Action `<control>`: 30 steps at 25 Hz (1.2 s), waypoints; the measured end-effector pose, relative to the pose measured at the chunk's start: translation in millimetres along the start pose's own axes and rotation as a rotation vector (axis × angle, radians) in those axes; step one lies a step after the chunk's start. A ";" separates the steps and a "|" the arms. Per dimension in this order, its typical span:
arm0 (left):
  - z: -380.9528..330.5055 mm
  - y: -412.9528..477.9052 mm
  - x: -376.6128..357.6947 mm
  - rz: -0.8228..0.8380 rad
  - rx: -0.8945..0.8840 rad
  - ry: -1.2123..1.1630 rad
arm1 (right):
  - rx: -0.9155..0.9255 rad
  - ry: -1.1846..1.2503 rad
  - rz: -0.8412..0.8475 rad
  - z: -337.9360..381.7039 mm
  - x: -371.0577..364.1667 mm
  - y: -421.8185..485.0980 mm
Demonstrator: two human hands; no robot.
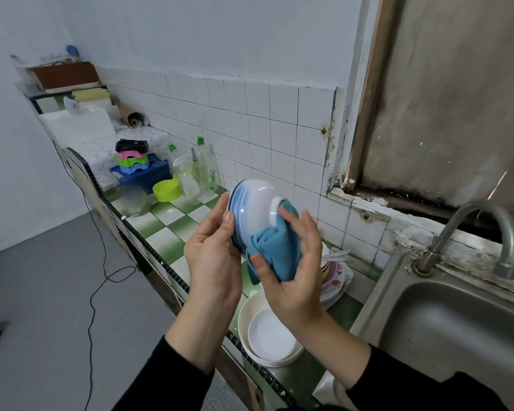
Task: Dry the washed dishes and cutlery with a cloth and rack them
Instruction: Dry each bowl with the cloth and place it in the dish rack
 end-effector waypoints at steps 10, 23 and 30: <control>11.5 -0.1 -12.6 0.125 0.177 -0.323 | 0.058 -0.057 -0.058 -12.5 10.8 0.6; -21.9 8.9 -3.4 0.485 -0.121 0.286 | -0.179 0.210 0.054 -9.3 27.8 53.1; -17.2 -8.8 -8.5 0.294 -0.264 0.372 | -0.291 0.201 0.039 -21.0 25.5 63.9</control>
Point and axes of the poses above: each hand's wrist, its own y-axis towards the middle knuckle, its own x-axis out of the back of the hand, z = x × y, the point moved 6 cm from there along y, towards the middle knuckle, and after that the axes turned 8 degrees about z, right-handed, at the moved point
